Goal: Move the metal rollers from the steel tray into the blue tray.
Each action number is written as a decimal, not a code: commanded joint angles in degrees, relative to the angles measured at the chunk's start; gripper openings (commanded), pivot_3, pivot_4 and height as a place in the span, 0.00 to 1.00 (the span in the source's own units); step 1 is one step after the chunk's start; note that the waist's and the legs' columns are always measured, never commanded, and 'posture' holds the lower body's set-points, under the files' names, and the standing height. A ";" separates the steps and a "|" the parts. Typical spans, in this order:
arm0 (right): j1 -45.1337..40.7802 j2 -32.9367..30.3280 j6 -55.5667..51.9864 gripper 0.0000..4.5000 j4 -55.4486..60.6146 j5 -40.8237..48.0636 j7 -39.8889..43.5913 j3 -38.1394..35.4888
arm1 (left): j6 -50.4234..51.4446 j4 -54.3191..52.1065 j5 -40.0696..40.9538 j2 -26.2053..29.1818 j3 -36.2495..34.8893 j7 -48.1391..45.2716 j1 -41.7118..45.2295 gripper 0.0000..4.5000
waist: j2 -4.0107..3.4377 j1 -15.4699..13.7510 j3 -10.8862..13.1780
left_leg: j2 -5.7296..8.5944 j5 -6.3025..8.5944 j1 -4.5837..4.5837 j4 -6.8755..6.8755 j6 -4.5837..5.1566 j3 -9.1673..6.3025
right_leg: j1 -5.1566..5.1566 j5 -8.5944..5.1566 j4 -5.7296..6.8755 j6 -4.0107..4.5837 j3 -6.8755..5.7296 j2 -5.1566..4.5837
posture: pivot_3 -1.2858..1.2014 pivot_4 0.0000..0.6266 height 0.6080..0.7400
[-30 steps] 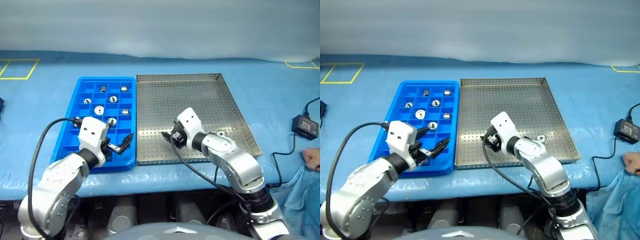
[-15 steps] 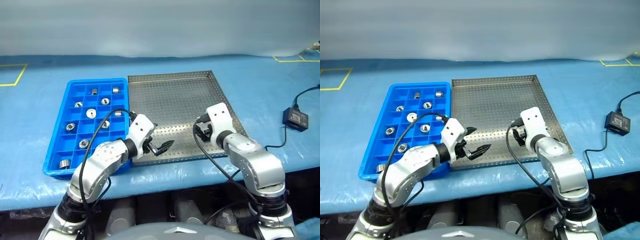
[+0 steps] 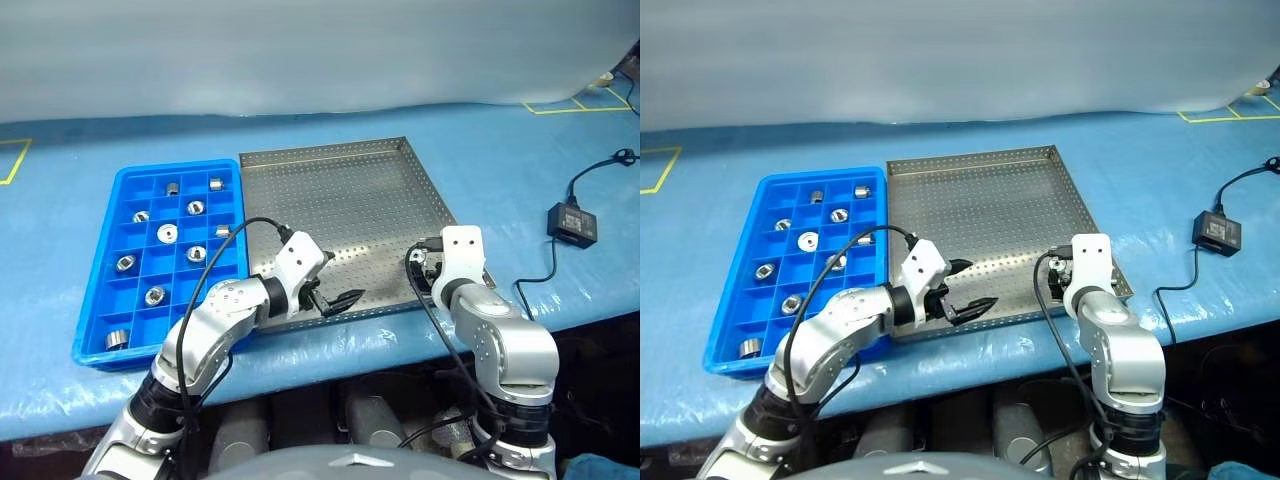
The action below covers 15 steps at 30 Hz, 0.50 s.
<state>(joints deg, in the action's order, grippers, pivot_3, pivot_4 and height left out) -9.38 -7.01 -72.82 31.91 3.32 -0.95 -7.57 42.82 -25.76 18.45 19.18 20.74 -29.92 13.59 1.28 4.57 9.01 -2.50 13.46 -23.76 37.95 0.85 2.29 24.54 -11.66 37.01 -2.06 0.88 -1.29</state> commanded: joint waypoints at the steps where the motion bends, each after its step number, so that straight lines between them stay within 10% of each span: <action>1: -0.98 2.28 4.21 0.80 -0.67 0.52 -0.56 -2.22 | -1.34 -0.64 -0.33 -0.35 -0.40 -0.12 0.41 0.99 | -0.01 0.14 -0.01 | 0.00 0.00 0.00 0.00 0.00 0.01 | 0.00 0.00 0.00 0.00 0.00 0.00 | 0.46 0.24 1.00; 12: -5.02 4.48 8.76 0.80 -8.15 0.45 -1.28 -1.75 | -0.42 -1.86 -1.00 0.18 -0.98 0.89 -0.25 0.99 | -0.02 0.07 -0.01 | 0.00 0.00 0.01 -0.02 0.00 0.02 | 0.00 0.00 0.00 0.00 0.02 0.00 | 0.48 0.24 1.00; 15: -5.65 5.67 8.71 0.66 -9.34 1.05 -1.53 -2.53 | -0.11 -2.51 -0.99 0.60 -1.60 1.53 -0.67 1.00 | -0.02 -0.15 -0.01 | 0.00 0.00 0.00 -0.05 0.01 0.03 | 0.03 0.01 0.00 -0.01 0.02 0.00 | 0.48 0.24 1.00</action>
<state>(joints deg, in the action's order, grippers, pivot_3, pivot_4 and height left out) -13.94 -1.72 -65.20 21.91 3.91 -1.97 -9.39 43.10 -25.76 17.87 19.70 20.56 -28.76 13.02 1.25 4.42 9.01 -2.50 13.46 -23.76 37.89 0.85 2.31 24.57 -11.65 37.01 -2.06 0.90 -1.29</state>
